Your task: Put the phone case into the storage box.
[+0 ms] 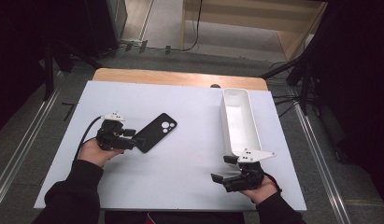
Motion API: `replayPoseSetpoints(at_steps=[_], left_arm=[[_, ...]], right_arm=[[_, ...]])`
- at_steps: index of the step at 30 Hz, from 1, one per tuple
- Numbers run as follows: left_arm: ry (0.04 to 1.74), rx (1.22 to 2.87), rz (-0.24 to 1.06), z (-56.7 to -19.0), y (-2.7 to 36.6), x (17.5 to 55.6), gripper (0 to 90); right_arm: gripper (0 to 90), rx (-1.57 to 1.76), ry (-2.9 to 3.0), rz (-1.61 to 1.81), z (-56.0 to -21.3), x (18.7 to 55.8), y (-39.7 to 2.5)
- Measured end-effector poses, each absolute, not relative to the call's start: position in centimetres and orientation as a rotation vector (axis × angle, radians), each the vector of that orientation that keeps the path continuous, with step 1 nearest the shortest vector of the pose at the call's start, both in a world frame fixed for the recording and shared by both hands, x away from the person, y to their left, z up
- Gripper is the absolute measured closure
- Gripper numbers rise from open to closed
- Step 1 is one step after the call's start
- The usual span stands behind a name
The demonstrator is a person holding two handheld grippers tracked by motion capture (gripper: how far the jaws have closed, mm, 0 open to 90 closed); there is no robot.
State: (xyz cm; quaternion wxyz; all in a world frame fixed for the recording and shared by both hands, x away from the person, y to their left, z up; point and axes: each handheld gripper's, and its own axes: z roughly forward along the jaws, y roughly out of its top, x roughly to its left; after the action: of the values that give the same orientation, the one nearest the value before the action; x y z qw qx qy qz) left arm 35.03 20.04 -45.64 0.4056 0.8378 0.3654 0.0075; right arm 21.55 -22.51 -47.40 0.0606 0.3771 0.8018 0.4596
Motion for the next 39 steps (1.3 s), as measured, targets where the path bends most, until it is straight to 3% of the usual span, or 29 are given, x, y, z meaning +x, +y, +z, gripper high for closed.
replayPoseSetpoints(at_steps=[5,9,39], left_arm=[[0.896,2.076,-0.013,-45.2,20.4,34.3,26.2],[0.905,2.112,0.028,-45.1,20.3,33.8,26.2],[0.8,2.099,-0.016,-45.5,20.7,28.4,26.1]], right_arm=[[12.4,1.146,2.429,1.392,-47.4,21.6,-22.5],[12.3,1.146,2.427,1.395,-47.4,21.5,-22.5],[12.3,1.158,2.405,1.383,-47.3,21.2,-22.8]])
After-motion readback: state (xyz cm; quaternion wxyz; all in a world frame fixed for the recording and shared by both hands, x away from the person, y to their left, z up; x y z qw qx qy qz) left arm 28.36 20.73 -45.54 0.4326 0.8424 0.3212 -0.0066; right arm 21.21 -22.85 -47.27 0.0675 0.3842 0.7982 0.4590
